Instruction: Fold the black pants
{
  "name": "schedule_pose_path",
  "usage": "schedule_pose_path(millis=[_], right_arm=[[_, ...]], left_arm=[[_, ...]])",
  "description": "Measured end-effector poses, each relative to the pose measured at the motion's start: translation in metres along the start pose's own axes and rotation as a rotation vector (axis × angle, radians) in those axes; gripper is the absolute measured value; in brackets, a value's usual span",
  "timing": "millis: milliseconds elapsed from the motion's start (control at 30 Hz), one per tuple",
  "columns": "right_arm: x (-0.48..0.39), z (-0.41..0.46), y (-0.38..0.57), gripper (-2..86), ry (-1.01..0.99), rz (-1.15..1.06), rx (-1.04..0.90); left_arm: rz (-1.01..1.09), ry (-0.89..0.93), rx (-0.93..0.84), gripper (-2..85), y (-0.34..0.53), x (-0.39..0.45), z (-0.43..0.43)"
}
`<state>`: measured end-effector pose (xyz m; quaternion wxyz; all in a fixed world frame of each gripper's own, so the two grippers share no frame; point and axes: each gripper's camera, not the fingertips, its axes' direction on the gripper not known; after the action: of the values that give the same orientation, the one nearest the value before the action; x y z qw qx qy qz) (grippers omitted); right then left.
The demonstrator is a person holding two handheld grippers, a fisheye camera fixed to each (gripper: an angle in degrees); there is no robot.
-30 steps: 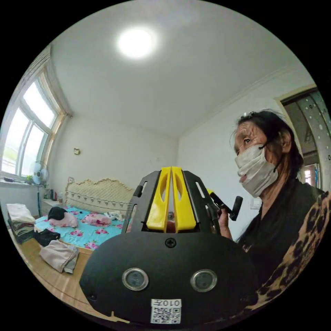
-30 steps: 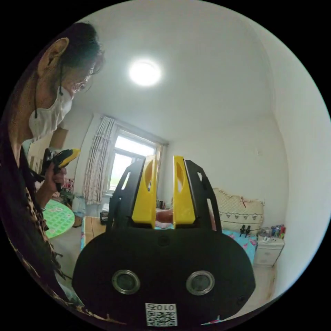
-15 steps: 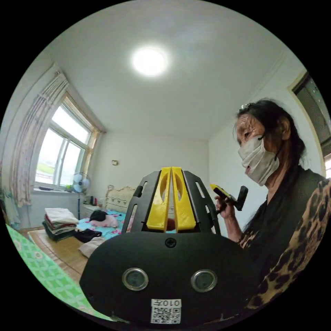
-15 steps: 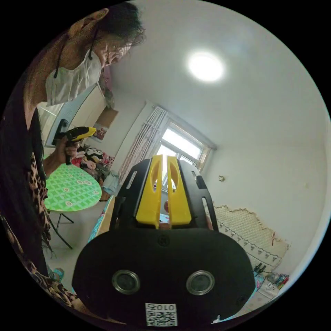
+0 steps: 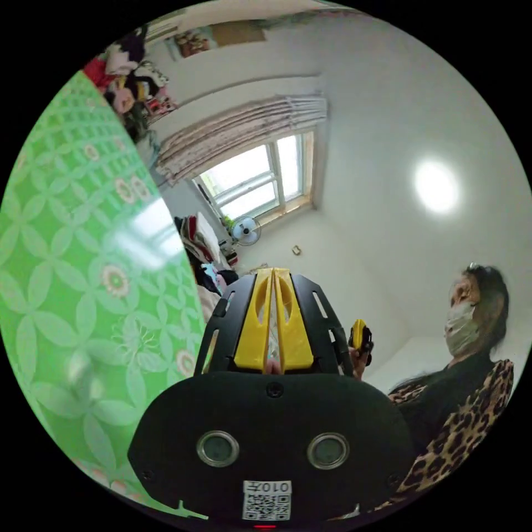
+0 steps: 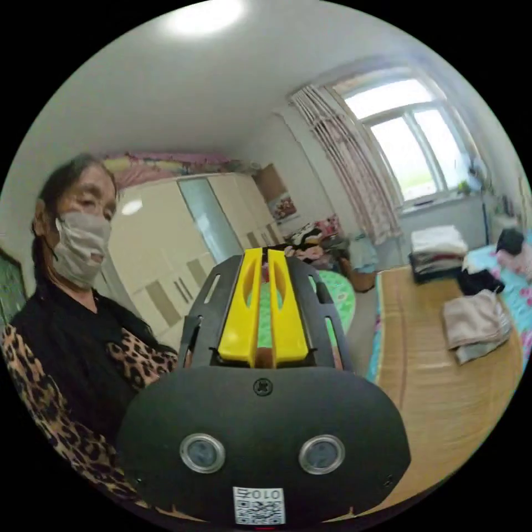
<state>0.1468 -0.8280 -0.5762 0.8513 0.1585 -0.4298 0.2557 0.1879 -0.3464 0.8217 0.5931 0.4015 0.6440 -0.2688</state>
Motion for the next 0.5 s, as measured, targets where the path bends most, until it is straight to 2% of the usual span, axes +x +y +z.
schedule_pose_path(millis=[67, 133, 267, 400, 500], right_arm=[[0.067, 0.015, 0.032, 6.0, -0.099, 0.075, -0.027], [0.127, 0.026, 0.075, 6.8, -0.055, 0.137, -0.080], [0.182, 0.034, 0.132, 4.0, 0.007, 0.128, -0.181], [0.241, 0.059, 0.203, 3.0, 0.093, 0.114, -0.397], [0.287, 0.073, 0.256, 3.1, -0.008, 0.116, -0.448]], left_arm=[[-0.087, -0.077, -0.007, 0.0, 0.005, -0.038, -0.009], [-0.109, -0.059, -0.030, -0.1, 0.004, -0.053, -0.007], [-0.098, -0.178, -0.153, -0.1, -0.005, -0.066, 0.011], [-0.117, -0.342, -0.203, -0.1, 0.000, -0.075, 0.027], [-0.091, -0.392, -0.162, -0.1, -0.007, -0.068, 0.027]])
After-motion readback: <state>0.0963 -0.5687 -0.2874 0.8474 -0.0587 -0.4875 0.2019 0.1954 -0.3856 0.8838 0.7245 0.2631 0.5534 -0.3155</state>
